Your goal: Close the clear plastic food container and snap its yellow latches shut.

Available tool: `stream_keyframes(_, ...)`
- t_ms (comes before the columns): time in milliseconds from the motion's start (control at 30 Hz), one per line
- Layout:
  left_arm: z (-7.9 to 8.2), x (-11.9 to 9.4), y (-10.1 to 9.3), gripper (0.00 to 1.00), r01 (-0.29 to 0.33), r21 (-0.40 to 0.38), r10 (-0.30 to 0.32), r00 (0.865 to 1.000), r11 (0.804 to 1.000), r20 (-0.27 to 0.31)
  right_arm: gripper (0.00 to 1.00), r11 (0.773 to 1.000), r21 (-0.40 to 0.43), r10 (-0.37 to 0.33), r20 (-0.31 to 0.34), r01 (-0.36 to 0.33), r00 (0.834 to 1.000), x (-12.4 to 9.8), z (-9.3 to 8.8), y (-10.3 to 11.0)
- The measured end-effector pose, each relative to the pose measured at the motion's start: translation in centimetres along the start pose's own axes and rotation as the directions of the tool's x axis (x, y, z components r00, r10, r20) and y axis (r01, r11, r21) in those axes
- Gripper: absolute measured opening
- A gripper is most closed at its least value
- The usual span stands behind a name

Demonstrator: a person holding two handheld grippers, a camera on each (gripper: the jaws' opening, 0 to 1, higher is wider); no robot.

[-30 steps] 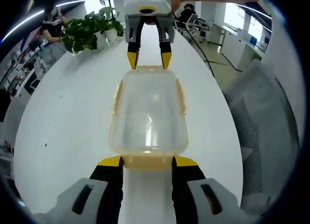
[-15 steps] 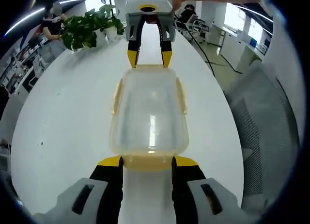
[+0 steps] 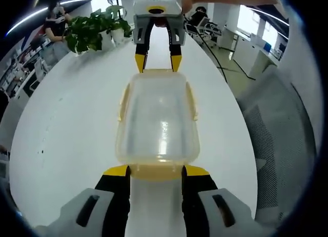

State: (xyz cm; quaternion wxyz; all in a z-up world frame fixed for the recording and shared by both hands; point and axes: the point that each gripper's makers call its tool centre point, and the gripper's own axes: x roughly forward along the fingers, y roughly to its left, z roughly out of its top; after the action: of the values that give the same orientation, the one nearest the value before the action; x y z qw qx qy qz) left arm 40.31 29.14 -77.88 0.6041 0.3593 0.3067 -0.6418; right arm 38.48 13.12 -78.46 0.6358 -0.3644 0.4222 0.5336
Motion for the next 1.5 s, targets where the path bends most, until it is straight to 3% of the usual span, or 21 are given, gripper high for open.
stream_keyframes(633, -0.4, -0.1, 0.0, 0.39, -0.001, -0.006, 0.001, 1.0, 1.0, 0.014, 0.38, 1.0, 0.026, -0.015, 0.018, 0.014, 1.0, 0.1, 0.2, -0.2)
stream_keyframes(667, -0.4, -0.1, 0.0, 0.39, -0.001, -0.008, 0.001, 1.0, 1.0, 0.016, 0.35, 1.0, 0.021, -0.01, 0.004, 0.01, 1.0, 0.2, -0.1, -0.1)
stream_keyframes(800, -1.1, 0.2, -0.2, 0.47, -0.013, 0.014, 0.013, 1.0, 1.0, -0.012, 0.41, 1.0, 0.017, -0.005, -0.008, 0.005, 1.0, 0.3, -0.5, 0.3)
stream_keyframes(867, -1.2, 0.1, 0.0, 0.5, -0.02, -0.007, 0.02, 1.0, 1.0, -0.001, 0.41, 1.0, 0.023, -0.01, -0.009, 0.011, 1.0, 0.1, -0.8, 0.2)
stream_keyframes(1033, -1.7, -0.8, -0.2, 0.47, -0.019, -0.057, 0.019, 1.0, 0.998, -0.004, 0.4, 0.997, 0.062, -0.036, 0.008, 0.035, 0.999, -1.1, -1.0, 0.1)
stream_keyframes(1100, -1.5, -1.3, -0.4, 0.44, -0.03, -0.098, 0.031, 1.0, 0.995, 0.005, 0.4, 0.989, 0.137, -0.06, 0.041, 0.054, 0.997, -1.7, -0.7, 0.0)
stream_keyframes(1200, -1.0, -1.9, -0.5, 0.45, -0.055, -0.233, 0.067, 0.997, 0.971, 0.043, 0.39, 0.949, 0.31, -0.101, 0.101, 0.065, 0.99, -2.8, -0.1, -0.4)
stream_keyframes(1267, -0.7, -2.1, -0.3, 0.44, -0.064, -0.343, 0.094, 0.993, 0.937, 0.071, 0.39, 0.929, 0.366, -0.102, 0.114, 0.054, 0.988, -3.0, 0.1, -0.3)
stream_keyframes(1300, -1.1, -2.2, -0.1, 0.44, -0.094, -0.406, 0.125, 0.991, 0.909, 0.051, 0.39, 0.917, 0.393, -0.11, 0.104, 0.06, 0.989, -3.1, 0.0, -0.3)
stream_keyframes(1367, -1.0, -2.1, -0.2, 0.42, -0.12, -0.428, 0.154, 0.987, 0.896, 0.047, 0.4, 0.904, 0.42, -0.131, 0.095, 0.08, 0.987, -3.1, 0.1, -0.6)
stream_keyframes(1400, -1.1, -2.0, -0.3, 0.42, -0.126, -0.458, 0.159, 0.987, 0.88, 0.035, 0.39, 0.886, 0.457, -0.133, 0.096, 0.075, 0.986, -3.0, 0.3, -0.5)
stream_keyframes(1467, -1.2, -1.6, -0.8, 0.41, -0.123, -0.472, 0.152, 0.988, 0.873, 0.022, 0.4, 0.859, 0.506, -0.155, 0.108, 0.08, 0.982, -3.0, 0.7, -0.9)
stream_keyframes(1500, -1.1, -1.6, -0.6, 0.41, -0.136, -0.499, 0.169, 0.985, 0.856, 0.021, 0.4, 0.844, 0.531, -0.158, 0.109, 0.077, 0.981, -3.0, 1.0, -0.9)
